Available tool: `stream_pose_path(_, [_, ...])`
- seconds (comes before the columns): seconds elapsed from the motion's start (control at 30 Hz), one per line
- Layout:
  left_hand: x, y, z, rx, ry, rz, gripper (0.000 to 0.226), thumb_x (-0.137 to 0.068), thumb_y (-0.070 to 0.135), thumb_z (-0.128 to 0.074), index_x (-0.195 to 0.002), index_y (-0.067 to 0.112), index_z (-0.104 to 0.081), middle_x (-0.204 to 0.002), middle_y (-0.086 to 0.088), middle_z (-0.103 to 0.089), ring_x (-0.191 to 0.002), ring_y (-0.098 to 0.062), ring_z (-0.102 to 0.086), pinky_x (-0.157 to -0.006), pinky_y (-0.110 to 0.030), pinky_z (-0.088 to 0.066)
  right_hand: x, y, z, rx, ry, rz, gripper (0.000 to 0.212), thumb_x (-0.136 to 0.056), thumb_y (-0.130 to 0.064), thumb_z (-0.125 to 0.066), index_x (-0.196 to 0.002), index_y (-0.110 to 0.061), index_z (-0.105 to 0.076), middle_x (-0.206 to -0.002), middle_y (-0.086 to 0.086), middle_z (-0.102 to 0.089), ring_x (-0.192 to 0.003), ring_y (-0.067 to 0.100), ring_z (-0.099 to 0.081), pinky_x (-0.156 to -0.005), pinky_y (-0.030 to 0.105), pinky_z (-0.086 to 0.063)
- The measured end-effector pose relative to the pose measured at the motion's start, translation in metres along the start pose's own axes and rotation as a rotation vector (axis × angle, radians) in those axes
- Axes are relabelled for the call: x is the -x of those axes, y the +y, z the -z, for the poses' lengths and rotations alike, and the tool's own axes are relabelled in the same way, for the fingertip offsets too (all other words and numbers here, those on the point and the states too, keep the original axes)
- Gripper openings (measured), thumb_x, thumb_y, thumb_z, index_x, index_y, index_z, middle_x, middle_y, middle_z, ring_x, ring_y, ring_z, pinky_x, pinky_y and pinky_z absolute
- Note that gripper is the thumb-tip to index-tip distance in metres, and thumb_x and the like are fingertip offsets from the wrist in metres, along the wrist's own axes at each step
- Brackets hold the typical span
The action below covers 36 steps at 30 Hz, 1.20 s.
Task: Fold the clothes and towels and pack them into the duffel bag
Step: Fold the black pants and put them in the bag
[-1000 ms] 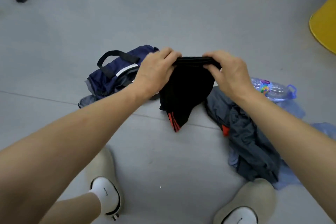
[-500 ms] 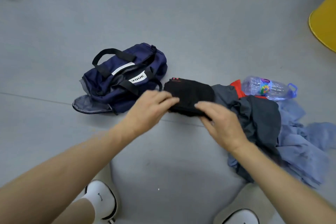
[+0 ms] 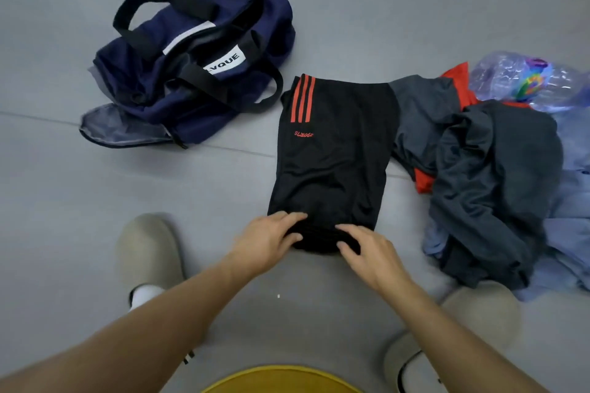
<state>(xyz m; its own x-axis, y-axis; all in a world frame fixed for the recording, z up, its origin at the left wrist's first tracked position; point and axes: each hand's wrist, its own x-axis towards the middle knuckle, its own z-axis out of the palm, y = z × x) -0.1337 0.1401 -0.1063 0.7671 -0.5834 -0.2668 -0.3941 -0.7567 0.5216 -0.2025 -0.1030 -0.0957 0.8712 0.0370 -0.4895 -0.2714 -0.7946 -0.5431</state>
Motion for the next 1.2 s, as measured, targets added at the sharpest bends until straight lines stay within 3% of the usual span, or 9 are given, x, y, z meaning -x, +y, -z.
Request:
stream_pose_path(0.17, [-0.051, 0.002, 0.017, 0.162, 0.156, 0.142, 0.041, -0.101, 0.036, -0.056, -0.141, 0.027, -0.053, -0.122, 0.002, -0.063, -0.111, -0.022, -0.062, -0.097, -0.038, -0.049, -0.043, -0.005, 0.023, -0.106, 0.224, -0.034, 0.037, -0.099, -0.039, -0.057, -0.135, -0.03, -0.054, -0.123, -0.006, -0.063, -0.086, 0.015, -0.059, -0.081, 0.034, -0.049])
stream_pose_path(0.3, [-0.075, 0.001, 0.013, 0.034, 0.207, 0.163, 0.04, -0.101, 0.032, -0.056, -0.141, 0.027, -0.053, -0.133, 0.003, -0.054, -0.108, -0.023, -0.061, -0.089, -0.041, -0.053, -0.063, 0.004, 0.017, -0.012, 0.351, 0.002, 0.043, -0.099, -0.034, -0.057, -0.141, -0.024, -0.051, -0.136, -0.003, -0.053, -0.11, 0.02, -0.059, -0.09, 0.039, -0.051])
stream_pose_path(0.43, [-0.071, 0.001, -0.004, -0.237, 0.38, -0.125, 0.035, -0.095, 0.015, -0.063, -0.13, 0.019, -0.065, -0.139, -0.007, -0.057, -0.125, -0.031, -0.052, -0.098, -0.045, -0.046, -0.057, 0.019, -0.005, 0.232, 0.46, 0.27, 0.048, -0.097, -0.033, -0.062, -0.141, -0.016, -0.055, -0.152, 0.009, -0.044, -0.141, 0.03, -0.039, -0.113, 0.045, -0.038])
stream_pose_path(0.5, [-0.064, -0.001, -0.014, -0.274, 0.33, -0.297, 0.036, -0.098, 0.016, -0.059, -0.133, 0.017, -0.064, -0.142, -0.009, -0.057, -0.136, -0.03, -0.046, -0.109, -0.045, -0.039, -0.049, 0.028, -0.018, 0.342, 0.319, 0.352, 0.063, -0.097, -0.046, -0.058, -0.151, -0.017, -0.043, -0.16, 0.009, -0.033, -0.151, 0.028, -0.023, -0.12, 0.049, -0.027])
stream_pose_path(0.6, [-0.053, -0.015, -0.026, -0.321, 0.126, -0.327, 0.054, -0.101, 0.041, -0.053, -0.149, 0.017, -0.048, -0.157, -0.008, -0.041, -0.15, -0.028, -0.03, -0.122, -0.047, -0.025, -0.046, 0.045, -0.028, 0.493, 0.159, 0.335, 0.084, -0.094, -0.062, -0.053, -0.159, -0.021, -0.02, -0.167, 0.006, -0.012, -0.155, 0.025, -0.004, -0.123, 0.051, -0.019])
stream_pose_path(0.7, [-0.055, -0.028, -0.026, -0.4, -0.052, -0.293, 0.089, -0.092, 0.062, -0.056, -0.161, 0.019, -0.02, -0.169, -0.006, -0.011, -0.156, -0.025, -0.005, -0.126, -0.047, -0.012, -0.059, 0.05, -0.019, 0.514, 0.191, 0.359, 0.084, -0.091, -0.059, -0.058, -0.159, -0.024, -0.022, -0.167, 0.004, -0.015, -0.155, 0.024, -0.009, -0.122, 0.05, -0.021])
stream_pose_path(0.83, [-0.074, -0.033, -0.016, -0.384, -0.023, -0.296, 0.09, -0.09, 0.056, -0.063, -0.161, 0.02, -0.021, -0.168, -0.007, -0.014, -0.156, -0.025, -0.01, -0.127, -0.043, -0.009, -0.08, 0.051, -0.004, 0.528, 0.222, 0.383, 0.073, -0.093, -0.048, -0.059, -0.156, -0.027, -0.03, -0.164, 0.003, -0.025, -0.152, 0.024, -0.02, -0.12, 0.047, -0.027])
stream_pose_path(1.03, [-0.086, -0.03, -0.003, -0.319, 0.027, -0.241, 0.078, -0.083, 0.032, -0.073, -0.153, 0.018, -0.04, -0.157, -0.014, -0.035, -0.145, -0.032, -0.033, -0.122, -0.042, -0.027, -0.097, 0.015, 0.018, 0.135, 0.344, 0.23, 0.036, -0.094, -0.03, -0.058, -0.128, -0.025, -0.066, -0.133, -0.006, -0.065, -0.126, 0.02, -0.054, -0.105, 0.037, -0.04])
stream_pose_path(1.2, [-0.07, -0.012, 0.016, -0.143, 0.079, -0.07, 0.05, -0.083, 0.018, -0.07, -0.132, 0.021, -0.057, -0.124, 0.001, -0.06, -0.108, -0.026, -0.061, -0.085, -0.038, -0.052, -0.081, -0.009, 0.033, -0.078, 0.142, 0.003, 0.024, -0.097, -0.048, -0.048, -0.105, -0.035, -0.066, -0.078, -0.006, -0.065, -0.083, 0.021, -0.06, -0.077, 0.034, -0.047])
